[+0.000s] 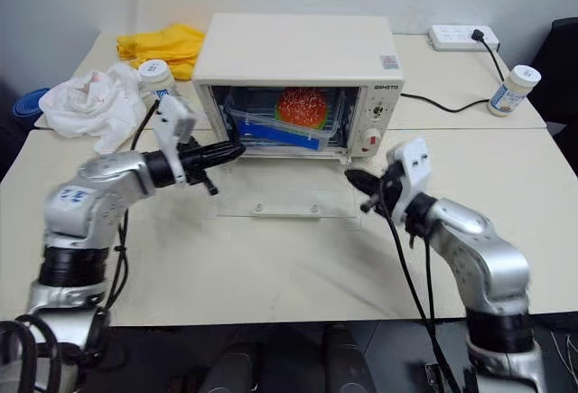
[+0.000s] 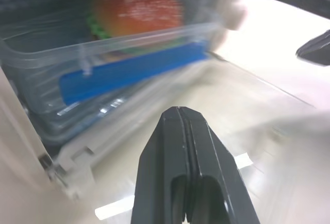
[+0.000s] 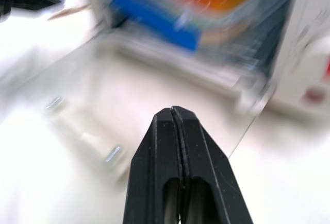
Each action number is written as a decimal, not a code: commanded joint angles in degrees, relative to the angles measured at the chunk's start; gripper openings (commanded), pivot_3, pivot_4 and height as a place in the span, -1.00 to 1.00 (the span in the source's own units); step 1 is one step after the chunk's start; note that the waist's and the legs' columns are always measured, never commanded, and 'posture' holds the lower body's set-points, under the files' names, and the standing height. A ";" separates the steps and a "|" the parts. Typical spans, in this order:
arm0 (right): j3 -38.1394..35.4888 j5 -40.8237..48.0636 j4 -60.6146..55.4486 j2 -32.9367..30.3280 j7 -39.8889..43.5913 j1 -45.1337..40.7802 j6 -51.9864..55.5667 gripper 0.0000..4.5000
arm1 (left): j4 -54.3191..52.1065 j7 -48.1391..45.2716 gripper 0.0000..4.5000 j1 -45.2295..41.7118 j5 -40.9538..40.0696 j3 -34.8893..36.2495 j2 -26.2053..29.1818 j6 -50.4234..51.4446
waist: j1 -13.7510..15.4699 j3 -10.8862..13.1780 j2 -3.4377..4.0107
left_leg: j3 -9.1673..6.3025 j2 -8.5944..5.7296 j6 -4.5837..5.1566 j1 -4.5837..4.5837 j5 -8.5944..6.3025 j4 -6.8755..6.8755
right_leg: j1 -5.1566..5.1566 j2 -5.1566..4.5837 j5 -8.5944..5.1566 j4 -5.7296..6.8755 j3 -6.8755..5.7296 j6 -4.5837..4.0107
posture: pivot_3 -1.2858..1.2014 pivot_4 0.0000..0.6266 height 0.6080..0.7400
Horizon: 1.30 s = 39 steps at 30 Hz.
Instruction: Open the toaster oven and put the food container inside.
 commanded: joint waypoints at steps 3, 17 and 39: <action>-4.13 7.92 -10.72 -0.76 -2.53 9.33 5.76 -1.00 | -8.67 -14.52 -0.63 4.14 -8.35 4.93 12.50 3.33 | -0.50 0.00 0.00 | 0.03 0.02 0.02 0.10 0.01 0.02 | 0.04 0.04 -0.03 0.03 0.03 -0.05 | 0.03 -0.52 1.00; 4.09 0.88 0.63 6.42 -6.01 9.92 -1.22 -1.00 | -6.90 -25.82 0.99 2.26 -15.42 10.08 27.03 5.93 | -0.24 0.00 -0.01 | -0.02 0.05 0.14 0.12 -0.02 0.00 | 0.10 0.12 -0.11 0.00 0.01 -0.17 | 0.03 -0.52 1.00; -18.73 20.63 2.34 -16.65 4.22 -5.30 8.92 -0.15 | 3.19 -27.16 1.00 -1.57 -8.94 6.18 25.83 -4.56 | -0.12 0.14 0.22 | 0.00 0.08 0.26 0.05 -0.09 -0.02 | 0.04 0.14 -0.12 -0.02 -0.01 -0.18 | 0.03 -0.52 1.00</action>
